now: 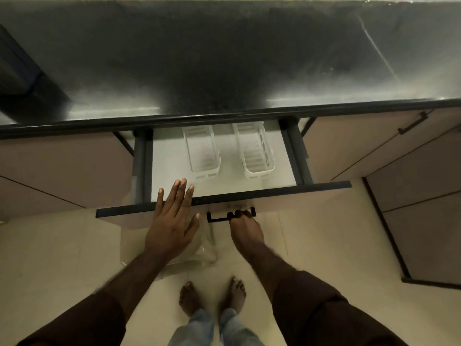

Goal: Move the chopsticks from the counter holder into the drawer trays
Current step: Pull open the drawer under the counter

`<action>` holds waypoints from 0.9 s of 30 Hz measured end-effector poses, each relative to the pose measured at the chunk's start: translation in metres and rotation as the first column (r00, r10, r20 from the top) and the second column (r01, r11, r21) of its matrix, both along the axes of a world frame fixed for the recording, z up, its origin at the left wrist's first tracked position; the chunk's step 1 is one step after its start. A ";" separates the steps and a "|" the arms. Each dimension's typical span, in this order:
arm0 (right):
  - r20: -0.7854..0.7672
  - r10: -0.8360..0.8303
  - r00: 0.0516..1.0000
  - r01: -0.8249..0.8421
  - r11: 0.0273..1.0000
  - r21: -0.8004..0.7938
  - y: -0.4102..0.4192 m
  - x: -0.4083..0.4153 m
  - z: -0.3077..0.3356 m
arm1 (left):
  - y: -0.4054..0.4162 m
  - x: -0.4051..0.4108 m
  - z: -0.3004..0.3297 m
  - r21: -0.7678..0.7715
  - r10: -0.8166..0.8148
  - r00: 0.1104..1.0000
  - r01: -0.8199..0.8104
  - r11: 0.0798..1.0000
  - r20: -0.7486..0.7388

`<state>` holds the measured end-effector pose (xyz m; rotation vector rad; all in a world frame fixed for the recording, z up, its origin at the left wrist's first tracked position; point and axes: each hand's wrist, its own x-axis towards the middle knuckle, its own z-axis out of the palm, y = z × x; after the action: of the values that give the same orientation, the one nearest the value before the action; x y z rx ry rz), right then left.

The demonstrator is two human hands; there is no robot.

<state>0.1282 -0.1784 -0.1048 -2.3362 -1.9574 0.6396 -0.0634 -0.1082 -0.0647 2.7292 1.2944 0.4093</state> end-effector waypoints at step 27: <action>0.037 0.067 0.997 -0.063 0.993 -0.095 -0.156 -0.035 -0.006 | -0.167 -0.026 0.033 -0.137 0.107 0.977 -0.134 0.982 -0.185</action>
<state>0.0928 -0.3343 -0.1111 -2.3645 -2.0726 0.7089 -0.0896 -0.2751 -0.0315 2.6204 1.4738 0.0744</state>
